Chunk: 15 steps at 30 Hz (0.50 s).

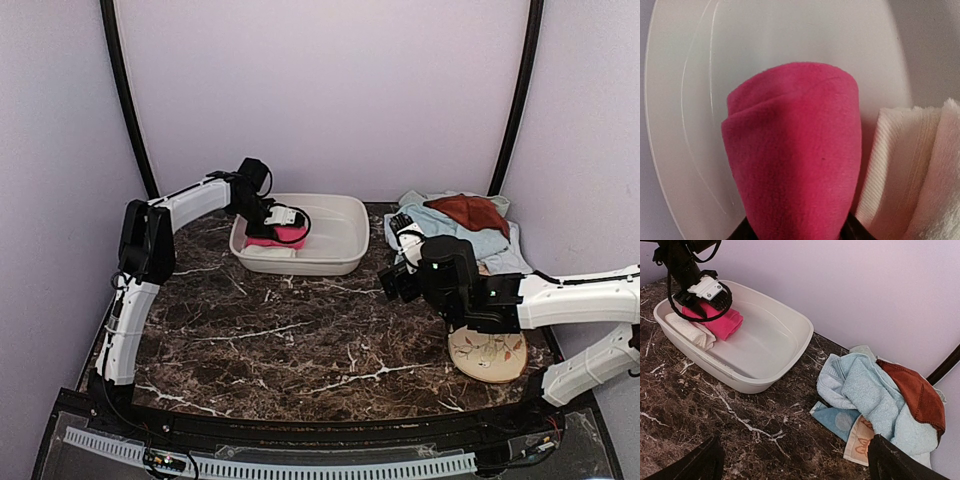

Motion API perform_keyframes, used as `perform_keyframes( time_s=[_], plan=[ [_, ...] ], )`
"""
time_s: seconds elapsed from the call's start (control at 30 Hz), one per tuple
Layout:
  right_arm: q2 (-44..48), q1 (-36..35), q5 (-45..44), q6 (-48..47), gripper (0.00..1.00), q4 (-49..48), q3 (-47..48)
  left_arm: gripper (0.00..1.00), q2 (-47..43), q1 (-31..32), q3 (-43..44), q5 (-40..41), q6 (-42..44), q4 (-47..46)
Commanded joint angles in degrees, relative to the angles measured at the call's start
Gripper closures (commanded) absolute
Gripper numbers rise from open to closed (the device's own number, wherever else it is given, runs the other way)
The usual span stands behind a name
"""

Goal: Roll the towels
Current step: Place the towel in the bin.

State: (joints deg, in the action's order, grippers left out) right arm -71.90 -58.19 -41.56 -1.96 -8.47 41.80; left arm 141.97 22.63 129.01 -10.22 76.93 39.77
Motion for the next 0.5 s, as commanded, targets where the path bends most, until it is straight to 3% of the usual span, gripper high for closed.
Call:
perform_keyframes(
  time_s=[0.0,0.3,0.47],
  plan=[
    [0.0,0.4,-0.2,1.2,0.0,0.2,0.6,0.47,-0.1,-0.2,3.9,-1.9,-2.1,5.1],
    [0.9,0.5,-0.5,1.0,0.0,2.1,1.8,0.28,-2.7,-0.4,4.7,-3.8,-1.4,9.8],
    [1.0,0.5,-0.2,1.7,0.0,3.5,2.3,0.23,-3.1,-0.8,5.2,-3.8,-2.4,12.8]
  ],
)
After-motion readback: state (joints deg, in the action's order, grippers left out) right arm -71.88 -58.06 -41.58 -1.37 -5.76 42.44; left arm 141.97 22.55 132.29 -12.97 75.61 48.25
